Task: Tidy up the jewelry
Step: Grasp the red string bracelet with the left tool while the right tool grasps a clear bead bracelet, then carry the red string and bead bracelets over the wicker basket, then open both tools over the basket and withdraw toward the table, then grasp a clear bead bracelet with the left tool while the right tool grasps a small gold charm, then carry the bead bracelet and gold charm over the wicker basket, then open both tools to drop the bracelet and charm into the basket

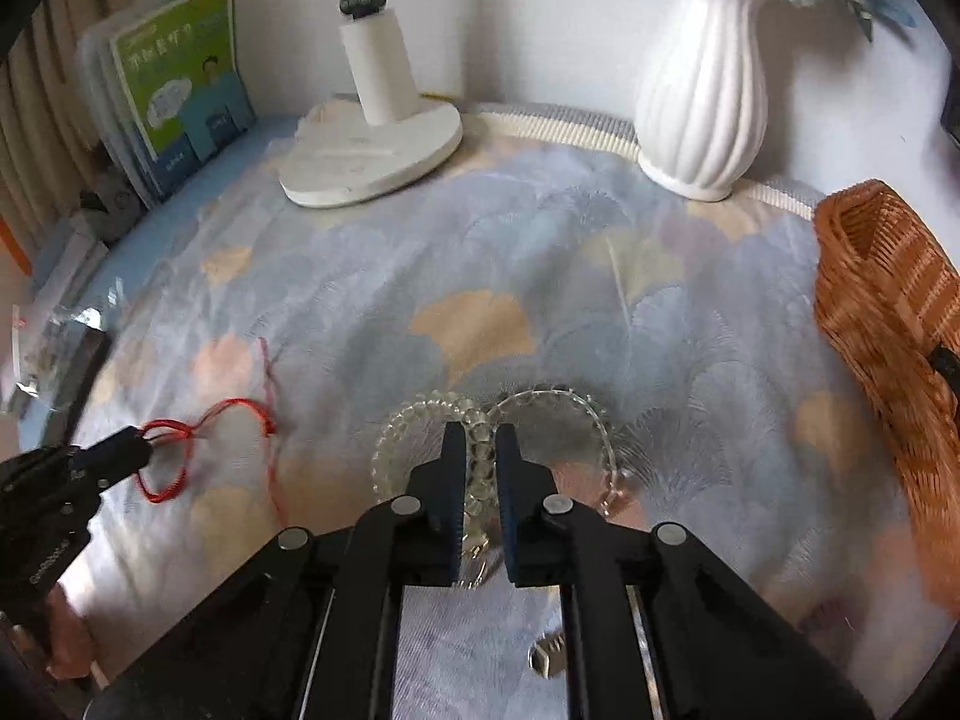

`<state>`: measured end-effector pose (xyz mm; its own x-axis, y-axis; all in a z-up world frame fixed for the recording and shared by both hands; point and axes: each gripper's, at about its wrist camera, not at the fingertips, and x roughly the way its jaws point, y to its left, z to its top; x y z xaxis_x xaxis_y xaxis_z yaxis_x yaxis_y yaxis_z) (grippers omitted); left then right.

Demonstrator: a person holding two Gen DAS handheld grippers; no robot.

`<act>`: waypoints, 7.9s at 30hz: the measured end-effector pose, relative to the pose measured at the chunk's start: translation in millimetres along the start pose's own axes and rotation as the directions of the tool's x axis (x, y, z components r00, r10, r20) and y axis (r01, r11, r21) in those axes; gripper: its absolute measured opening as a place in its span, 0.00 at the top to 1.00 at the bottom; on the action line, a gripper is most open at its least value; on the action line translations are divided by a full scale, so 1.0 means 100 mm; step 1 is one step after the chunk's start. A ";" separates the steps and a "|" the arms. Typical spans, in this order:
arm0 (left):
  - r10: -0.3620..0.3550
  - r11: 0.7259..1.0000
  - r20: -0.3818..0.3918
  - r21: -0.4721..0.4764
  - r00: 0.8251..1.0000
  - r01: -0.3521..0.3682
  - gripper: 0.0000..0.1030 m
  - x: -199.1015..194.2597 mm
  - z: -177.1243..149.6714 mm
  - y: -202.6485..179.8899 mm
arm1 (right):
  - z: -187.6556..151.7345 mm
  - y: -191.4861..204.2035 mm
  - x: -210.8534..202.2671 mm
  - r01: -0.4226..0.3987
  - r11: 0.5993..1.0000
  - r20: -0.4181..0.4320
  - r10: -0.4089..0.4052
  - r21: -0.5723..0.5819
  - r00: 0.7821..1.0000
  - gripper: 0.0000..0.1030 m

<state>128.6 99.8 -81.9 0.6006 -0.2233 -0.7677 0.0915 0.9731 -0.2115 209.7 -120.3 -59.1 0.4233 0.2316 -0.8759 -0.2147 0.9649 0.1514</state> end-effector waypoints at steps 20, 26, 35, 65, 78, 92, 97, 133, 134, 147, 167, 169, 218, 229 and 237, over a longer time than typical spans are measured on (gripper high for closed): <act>-0.312 0.940 0.092 0.173 0.946 0.293 0.95 -0.60 0.53 -1.14 | -0.23 -0.98 -1.48 0.009 0.989 0.233 -0.043 0.145 0.972 0.88; -0.366 0.894 0.076 0.304 0.928 0.328 0.95 -0.56 0.91 -1.97 | -0.34 -1.76 -2.04 0.045 0.956 0.311 -0.138 0.290 0.940 0.88; -0.443 0.815 -0.018 0.409 0.897 0.411 0.95 -0.06 1.32 -3.21 | -0.45 -2.88 -2.14 0.192 0.848 0.248 -0.348 0.494 0.904 0.88; -0.382 0.775 -0.183 0.471 0.906 0.422 0.55 0.45 1.01 -3.70 | -0.58 -3.15 -1.76 0.183 0.824 0.131 -0.295 0.536 0.946 0.65; -0.420 0.848 -0.017 0.349 0.907 0.399 0.54 -0.57 1.14 -2.42 | -0.71 -1.86 -2.21 0.180 0.928 0.269 -0.274 0.326 0.923 0.57; -0.324 0.932 -0.070 0.150 0.944 0.331 0.54 -0.09 0.57 -1.42 | -1.35 -1.32 -1.55 0.089 0.959 0.230 -0.153 0.269 0.961 0.54; -0.261 0.957 -0.120 0.099 0.958 0.273 0.54 0.34 0.62 -1.32 | -1.49 -1.44 -1.43 0.052 0.947 0.184 -0.115 0.316 0.976 0.54; -0.068 0.900 -0.129 0.421 0.989 0.116 0.93 1.07 0.68 -1.91 | -1.75 -0.98 -1.21 0.036 0.999 -0.004 -0.036 -0.038 0.999 0.66; -0.085 0.905 -0.137 0.404 0.987 0.134 0.93 1.07 0.69 -1.89 | -1.73 -0.96 -1.19 0.052 0.997 -0.003 -0.053 -0.055 0.999 0.69; -0.237 0.897 -0.159 0.343 0.958 0.278 0.93 0.88 0.71 -1.91 | -1.65 -0.82 -1.11 0.017 0.994 0.006 -0.016 -0.109 1.000 0.96; -0.415 0.817 -0.084 0.404 0.906 0.411 0.93 0.04 1.02 -2.46 | -1.48 -1.34 -1.95 0.019 0.997 0.169 -0.033 0.081 0.985 0.96; -0.419 0.807 -0.077 0.425 0.905 0.410 0.93 0.00 1.10 -2.63 | -1.42 -1.50 -2.02 0.041 0.992 0.183 -0.061 0.116 0.981 0.96; -0.359 0.842 -0.061 0.409 0.931 0.352 0.61 0.50 1.53 -3.31 | -0.19 -2.77 -1.66 0.033 0.904 0.204 -0.132 0.427 0.970 0.90; -0.353 0.841 0.051 0.455 0.934 0.293 0.51 -0.36 1.28 -2.98 | -0.85 -1.88 -2.36 0.008 0.951 0.349 -0.121 0.308 0.929 0.49; -0.362 0.825 0.059 0.485 0.930 0.291 0.40 -0.75 0.95 -2.55 | -1.12 -1.57 -2.29 0.021 0.963 0.315 -0.108 0.267 0.943 0.49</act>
<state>135.9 -126.2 87.4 0.5725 -0.5571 -0.6016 0.6352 0.7653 -0.1042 47.8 -338.7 65.8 0.6997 0.1532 -0.6978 0.0372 0.9676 0.2497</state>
